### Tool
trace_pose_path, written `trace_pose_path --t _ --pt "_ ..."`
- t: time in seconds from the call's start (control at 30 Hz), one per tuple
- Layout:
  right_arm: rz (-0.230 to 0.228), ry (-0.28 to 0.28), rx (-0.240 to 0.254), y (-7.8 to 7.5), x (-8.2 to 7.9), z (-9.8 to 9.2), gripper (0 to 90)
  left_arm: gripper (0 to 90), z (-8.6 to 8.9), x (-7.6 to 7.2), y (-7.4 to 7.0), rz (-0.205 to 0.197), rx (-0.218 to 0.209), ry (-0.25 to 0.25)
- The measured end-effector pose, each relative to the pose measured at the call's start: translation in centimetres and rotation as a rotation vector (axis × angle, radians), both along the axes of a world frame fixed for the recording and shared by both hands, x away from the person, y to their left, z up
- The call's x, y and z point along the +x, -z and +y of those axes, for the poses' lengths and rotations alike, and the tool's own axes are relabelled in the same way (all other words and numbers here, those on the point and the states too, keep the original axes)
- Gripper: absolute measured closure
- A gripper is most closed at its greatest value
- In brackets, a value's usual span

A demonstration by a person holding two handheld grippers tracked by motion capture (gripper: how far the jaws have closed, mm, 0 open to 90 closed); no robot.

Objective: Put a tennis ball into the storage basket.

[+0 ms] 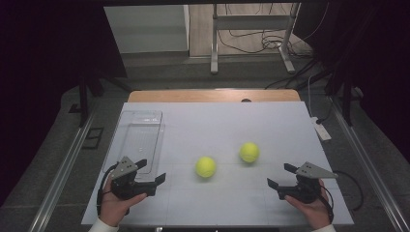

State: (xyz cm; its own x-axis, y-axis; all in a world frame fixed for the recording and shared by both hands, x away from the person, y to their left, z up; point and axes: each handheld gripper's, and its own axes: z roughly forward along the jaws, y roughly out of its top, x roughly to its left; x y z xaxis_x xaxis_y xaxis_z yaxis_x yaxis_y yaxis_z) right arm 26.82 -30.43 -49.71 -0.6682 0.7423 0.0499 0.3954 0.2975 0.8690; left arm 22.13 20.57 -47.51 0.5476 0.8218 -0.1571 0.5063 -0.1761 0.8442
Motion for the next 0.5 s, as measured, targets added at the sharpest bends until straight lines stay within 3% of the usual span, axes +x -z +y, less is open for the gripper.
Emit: trace_pose_path --t 0.3,0.5 --pt "-0.001 0.009 0.001 0.0 -0.1 -0.1 11.7 12.7 -0.6 0.3 -0.1 0.003 -0.006 0.020" --pt "-0.004 0.005 -0.003 0.0 -0.1 -0.1 11.7 12.6 -1.8 0.7 -0.2 0.003 0.013 0.056"
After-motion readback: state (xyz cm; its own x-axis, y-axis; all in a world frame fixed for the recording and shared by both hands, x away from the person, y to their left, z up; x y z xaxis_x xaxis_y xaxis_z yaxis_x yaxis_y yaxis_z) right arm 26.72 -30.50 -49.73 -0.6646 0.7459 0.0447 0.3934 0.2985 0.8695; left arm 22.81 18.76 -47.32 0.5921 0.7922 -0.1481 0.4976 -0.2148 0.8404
